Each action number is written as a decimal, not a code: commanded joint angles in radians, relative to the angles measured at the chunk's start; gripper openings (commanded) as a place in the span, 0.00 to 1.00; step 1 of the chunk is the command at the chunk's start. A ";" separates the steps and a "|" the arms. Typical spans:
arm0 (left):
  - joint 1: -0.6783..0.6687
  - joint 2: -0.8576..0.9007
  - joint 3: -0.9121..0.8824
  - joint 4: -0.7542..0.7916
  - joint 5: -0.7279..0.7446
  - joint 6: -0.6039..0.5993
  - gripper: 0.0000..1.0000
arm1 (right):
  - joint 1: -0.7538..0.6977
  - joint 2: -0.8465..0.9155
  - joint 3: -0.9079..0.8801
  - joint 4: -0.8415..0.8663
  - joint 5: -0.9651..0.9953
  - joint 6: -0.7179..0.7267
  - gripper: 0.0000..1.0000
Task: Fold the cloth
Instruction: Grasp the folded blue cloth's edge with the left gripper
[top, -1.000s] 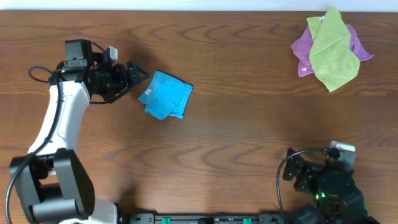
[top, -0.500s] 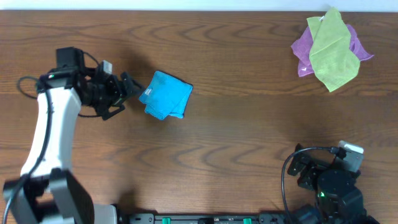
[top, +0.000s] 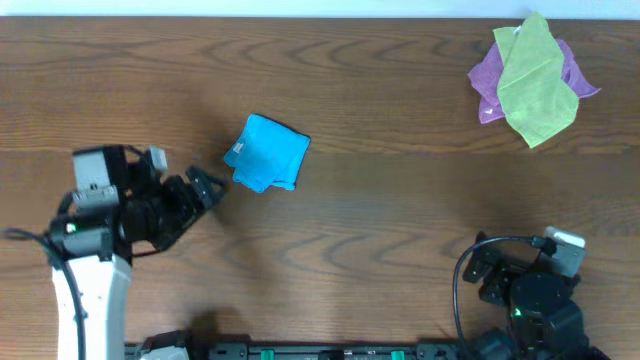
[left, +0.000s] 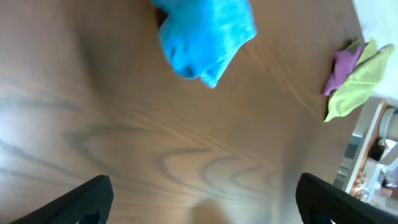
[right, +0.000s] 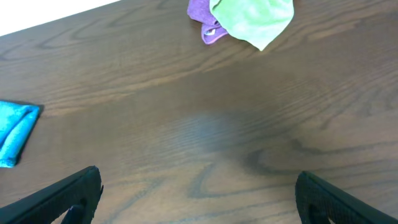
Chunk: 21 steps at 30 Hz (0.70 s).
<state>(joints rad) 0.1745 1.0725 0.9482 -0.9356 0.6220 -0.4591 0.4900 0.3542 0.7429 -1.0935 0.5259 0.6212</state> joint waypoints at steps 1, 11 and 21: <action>-0.003 -0.047 -0.115 0.096 0.008 -0.122 0.95 | -0.001 -0.003 -0.004 -0.003 0.016 0.014 0.99; -0.137 0.016 -0.438 0.700 0.025 -0.415 0.95 | -0.001 -0.003 -0.004 -0.003 0.016 0.014 0.99; -0.228 0.281 -0.464 0.962 -0.092 -0.473 0.95 | -0.001 -0.003 -0.004 -0.003 0.016 0.014 0.99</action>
<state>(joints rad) -0.0502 1.3075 0.4850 0.0097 0.5797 -0.9161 0.4900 0.3542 0.7429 -1.0962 0.5285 0.6212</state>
